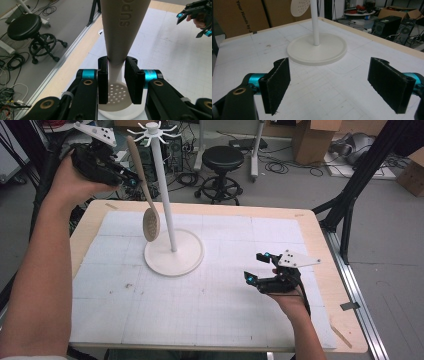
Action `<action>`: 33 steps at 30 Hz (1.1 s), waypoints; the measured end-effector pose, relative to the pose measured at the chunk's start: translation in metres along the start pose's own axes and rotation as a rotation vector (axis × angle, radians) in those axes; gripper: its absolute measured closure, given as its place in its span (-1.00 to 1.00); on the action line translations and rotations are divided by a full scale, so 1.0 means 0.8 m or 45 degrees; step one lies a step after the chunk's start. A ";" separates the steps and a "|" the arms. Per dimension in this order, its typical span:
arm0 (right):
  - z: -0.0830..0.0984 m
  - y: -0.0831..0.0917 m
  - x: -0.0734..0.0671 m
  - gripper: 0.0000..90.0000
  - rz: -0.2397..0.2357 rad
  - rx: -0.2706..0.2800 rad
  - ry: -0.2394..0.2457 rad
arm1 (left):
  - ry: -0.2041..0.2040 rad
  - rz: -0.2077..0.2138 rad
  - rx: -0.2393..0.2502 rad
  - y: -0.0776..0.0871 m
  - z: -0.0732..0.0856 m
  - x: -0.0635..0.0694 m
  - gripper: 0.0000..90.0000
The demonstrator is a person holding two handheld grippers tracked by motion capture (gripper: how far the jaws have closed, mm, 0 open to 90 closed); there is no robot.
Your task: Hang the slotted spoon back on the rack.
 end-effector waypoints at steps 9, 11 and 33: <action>0.000 -0.001 -0.001 -0.60 -0.003 -0.002 0.003 | 0.012 -0.020 -0.033 -0.006 -0.002 -0.004 0.64; 0.000 -0.001 -0.001 -0.60 -0.003 0.000 0.003 | 0.027 -0.032 -0.026 -0.007 0.000 -0.008 0.63; -0.003 -0.001 -0.006 -0.60 -0.011 0.000 0.007 | 0.135 -0.033 0.149 0.019 0.051 -0.003 -0.14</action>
Point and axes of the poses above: each handheld gripper's, and its own axes: y roughly backward along the jaws, z roughly out of its underside, x roughly to its right, the point moved 9 cm from there along -y, roughly forward along the jaws, and after that the axes turned 5 degrees about y, right-handed, at the moved point
